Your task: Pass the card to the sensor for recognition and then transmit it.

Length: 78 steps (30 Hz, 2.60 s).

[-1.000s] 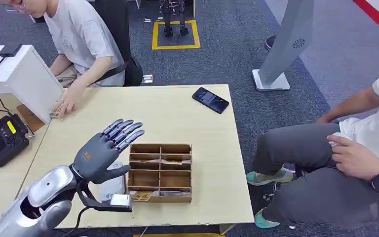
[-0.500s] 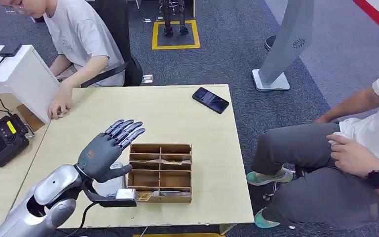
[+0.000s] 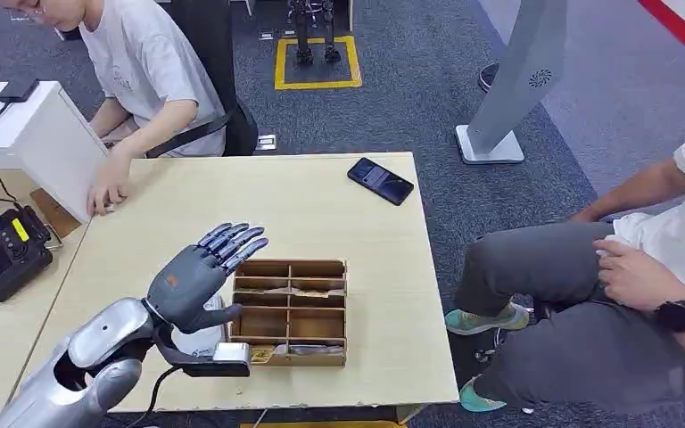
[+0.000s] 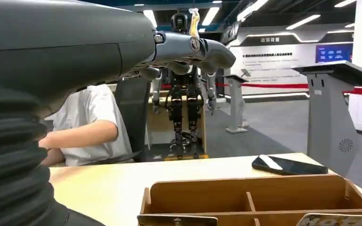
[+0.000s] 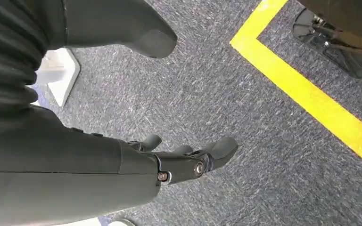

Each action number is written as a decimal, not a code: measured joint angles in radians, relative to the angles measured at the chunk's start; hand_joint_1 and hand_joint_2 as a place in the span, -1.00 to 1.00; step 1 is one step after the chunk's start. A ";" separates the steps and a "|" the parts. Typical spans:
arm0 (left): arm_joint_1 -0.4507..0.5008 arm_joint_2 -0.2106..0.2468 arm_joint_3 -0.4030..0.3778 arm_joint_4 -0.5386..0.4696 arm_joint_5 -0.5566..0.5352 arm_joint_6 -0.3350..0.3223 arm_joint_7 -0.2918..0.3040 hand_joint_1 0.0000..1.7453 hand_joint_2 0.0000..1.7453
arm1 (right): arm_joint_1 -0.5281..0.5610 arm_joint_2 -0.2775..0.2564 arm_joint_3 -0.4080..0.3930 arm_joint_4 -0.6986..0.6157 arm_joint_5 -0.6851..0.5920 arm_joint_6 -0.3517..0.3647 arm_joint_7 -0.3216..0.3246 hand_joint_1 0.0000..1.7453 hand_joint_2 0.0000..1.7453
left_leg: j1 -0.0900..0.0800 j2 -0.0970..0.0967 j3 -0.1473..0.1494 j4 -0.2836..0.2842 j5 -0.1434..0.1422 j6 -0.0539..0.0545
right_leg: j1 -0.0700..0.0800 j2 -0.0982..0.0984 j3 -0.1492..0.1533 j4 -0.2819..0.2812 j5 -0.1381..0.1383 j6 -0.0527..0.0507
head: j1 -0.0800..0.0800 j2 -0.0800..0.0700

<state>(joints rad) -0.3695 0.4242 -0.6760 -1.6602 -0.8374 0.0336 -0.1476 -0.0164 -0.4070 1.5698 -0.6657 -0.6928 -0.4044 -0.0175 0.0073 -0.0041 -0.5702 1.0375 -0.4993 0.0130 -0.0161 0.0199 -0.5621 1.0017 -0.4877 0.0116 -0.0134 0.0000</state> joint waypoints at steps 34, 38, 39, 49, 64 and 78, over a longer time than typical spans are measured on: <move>-0.019 -0.055 -0.082 0.042 0.044 -0.085 0.007 -1.00 1.00 | -0.011 0.044 0.000 0.077 0.000 0.046 -0.031 -1.00 1.00 | 0.000 0.000 0.000 0.000 0.000 0.000 | 0.000 0.000 0.000 0.000 0.000 0.000 | 0.000 0.000; -0.035 -0.070 -0.083 0.053 0.038 -0.079 0.033 -1.00 1.00 | -0.011 0.048 0.000 0.085 0.000 0.049 -0.037 -1.00 1.00 | 0.000 0.000 0.000 0.000 0.000 0.000 | 0.000 0.000 0.000 0.000 0.000 0.000 | 0.000 0.000; -0.039 -0.074 -0.082 0.056 0.042 -0.078 0.038 -1.00 1.00 | -0.012 0.048 0.000 0.090 0.000 0.050 -0.041 -1.00 1.00 | 0.000 0.000 0.000 0.000 0.000 0.000 | 0.000 0.000 0.000 0.000 0.000 0.000 | 0.000 0.000; -0.065 -0.106 -0.074 0.094 0.068 -0.083 0.074 -1.00 1.00 | -0.014 0.070 0.000 0.130 0.006 0.055 -0.059 -1.00 1.00 | 0.000 0.000 0.000 0.000 0.000 0.000 | 0.000 0.000 0.000 0.000 0.000 0.000 | 0.000 0.000; -0.075 -0.114 -0.068 0.147 0.045 -0.076 0.085 -1.00 1.00 | -0.018 0.085 0.000 0.162 0.005 0.066 -0.068 -1.00 1.00 | 0.000 0.000 0.000 0.000 0.000 0.000 | 0.000 0.000 0.000 0.000 0.000 0.000 | 0.000 0.000; -0.075 -0.114 -0.065 0.166 0.021 -0.056 0.096 -1.00 1.00 | -0.018 0.093 0.000 0.167 0.016 0.054 -0.077 -1.00 1.00 | 0.000 0.000 0.000 0.000 0.000 0.000 | 0.000 0.000 0.000 0.000 0.000 0.000 | 0.000 0.000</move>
<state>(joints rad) -0.4442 0.3101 -0.7408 -1.4939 -0.8164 -0.0229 -0.0519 -0.0348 -0.3136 1.5698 -0.4982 -0.6767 -0.3506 -0.0942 0.0072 -0.0042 -0.5705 1.0375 -0.4992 0.0131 -0.0161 0.0198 -0.5619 1.0017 -0.4877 0.0116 -0.0134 0.0000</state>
